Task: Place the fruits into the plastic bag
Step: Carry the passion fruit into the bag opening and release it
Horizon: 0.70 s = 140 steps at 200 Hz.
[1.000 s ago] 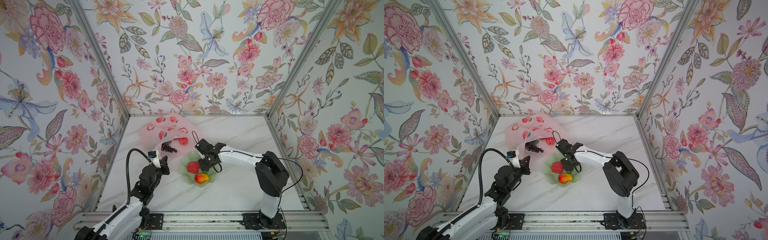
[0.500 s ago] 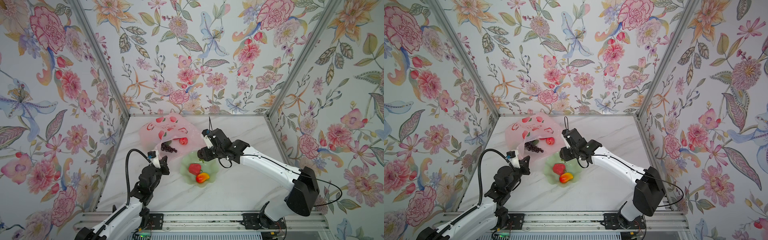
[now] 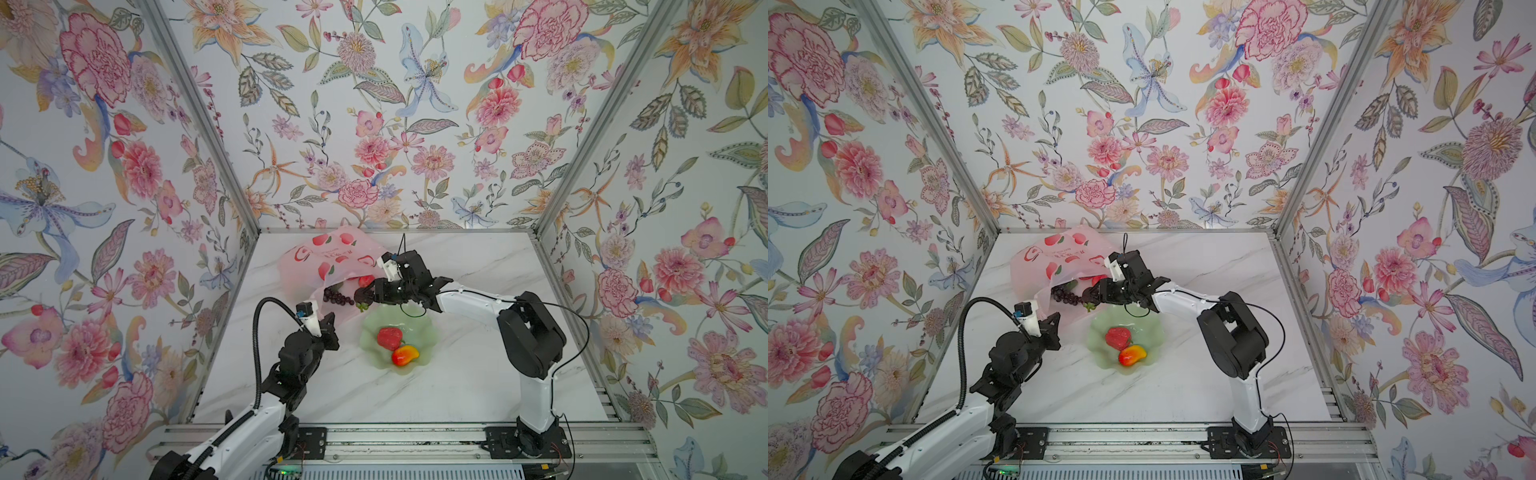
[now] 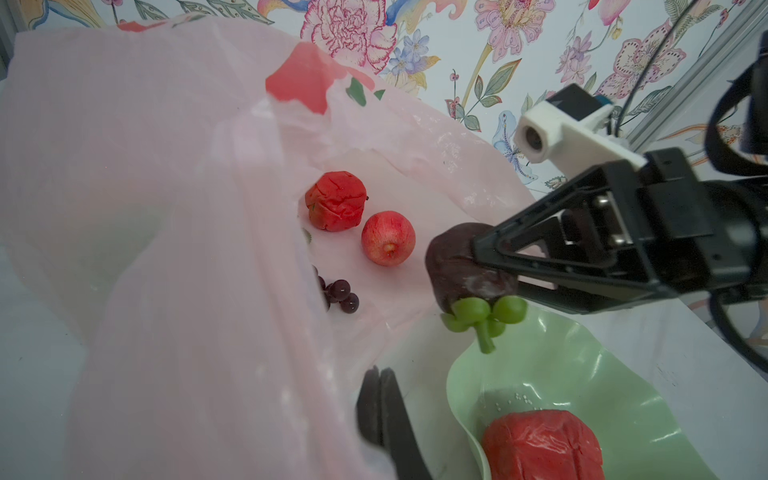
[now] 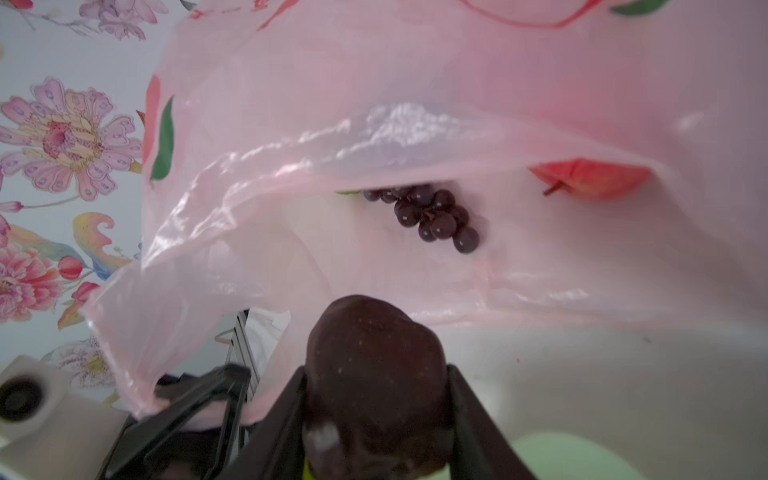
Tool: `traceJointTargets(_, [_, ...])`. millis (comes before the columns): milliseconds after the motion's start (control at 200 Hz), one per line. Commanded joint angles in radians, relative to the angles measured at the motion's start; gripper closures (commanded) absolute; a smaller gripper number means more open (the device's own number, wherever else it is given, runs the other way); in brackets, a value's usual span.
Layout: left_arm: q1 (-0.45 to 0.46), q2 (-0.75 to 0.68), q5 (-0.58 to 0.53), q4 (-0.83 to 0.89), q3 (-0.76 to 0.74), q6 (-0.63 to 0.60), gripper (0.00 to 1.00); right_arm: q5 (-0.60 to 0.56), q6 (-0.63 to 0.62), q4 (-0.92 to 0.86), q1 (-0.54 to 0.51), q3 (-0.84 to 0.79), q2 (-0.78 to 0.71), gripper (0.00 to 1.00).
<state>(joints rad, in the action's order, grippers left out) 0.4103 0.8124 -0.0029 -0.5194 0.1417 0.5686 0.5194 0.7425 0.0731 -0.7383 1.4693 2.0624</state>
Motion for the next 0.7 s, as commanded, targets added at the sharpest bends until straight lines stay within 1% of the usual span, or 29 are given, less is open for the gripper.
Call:
traceJointTargets(0, [-0.012,0.007,0.022,-0.031,0.001,0.000,1.00,0.034,0.049,0.061,-0.004,0.152,0.089,0.53])
traceJointTargets(80, [-0.013,0.016,0.026,-0.031,0.007,-0.002,1.00,0.024,0.046,0.038,-0.001,0.262,0.177,0.50])
traceJointTargets(145, [-0.014,0.023,0.030,-0.033,0.010,-0.003,1.00,0.024,0.047,0.036,0.000,0.337,0.235,0.45])
traceJointTargets(155, [-0.014,0.024,0.032,-0.033,0.011,-0.005,1.00,0.023,0.047,0.036,0.000,0.347,0.241,0.41])
traceJointTargets(170, [-0.015,0.026,0.034,-0.033,0.013,-0.005,1.00,0.021,0.047,0.034,0.001,0.362,0.250,0.32])
traceJointTargets(175, [-0.015,0.025,0.035,-0.034,0.013,-0.005,1.00,0.021,0.047,0.033,0.002,0.366,0.253,0.27])
traceJointTargets(180, [-0.015,0.027,0.034,-0.033,0.013,-0.005,1.00,0.020,0.047,0.032,0.001,0.370,0.256,0.16])
traceJointTargets(185, [-0.015,0.028,0.035,-0.033,0.013,-0.004,1.00,0.020,0.047,0.032,0.002,0.375,0.259,0.07])
traceJointTargets(190, [-0.015,0.028,0.034,-0.032,0.012,-0.005,1.00,0.019,0.047,0.031,0.001,0.379,0.262,0.03])
traceJointTargets(200, [-0.015,0.029,0.035,-0.033,0.014,-0.004,1.00,0.017,0.047,0.030,0.001,0.387,0.268,0.00])
traceJointTargets(290, [-0.015,0.037,0.037,-0.036,0.016,-0.006,1.00,0.011,0.055,0.042,0.003,0.423,0.276,0.01])
traceJointTargets(415, [-0.017,0.045,0.040,-0.037,0.019,-0.004,1.00,0.012,0.051,0.069,0.002,0.407,0.242,0.01])
traceJointTargets(696, [-0.020,0.068,0.049,-0.040,0.027,-0.003,1.00,0.015,-0.024,0.067,-0.013,0.257,0.085,0.01])
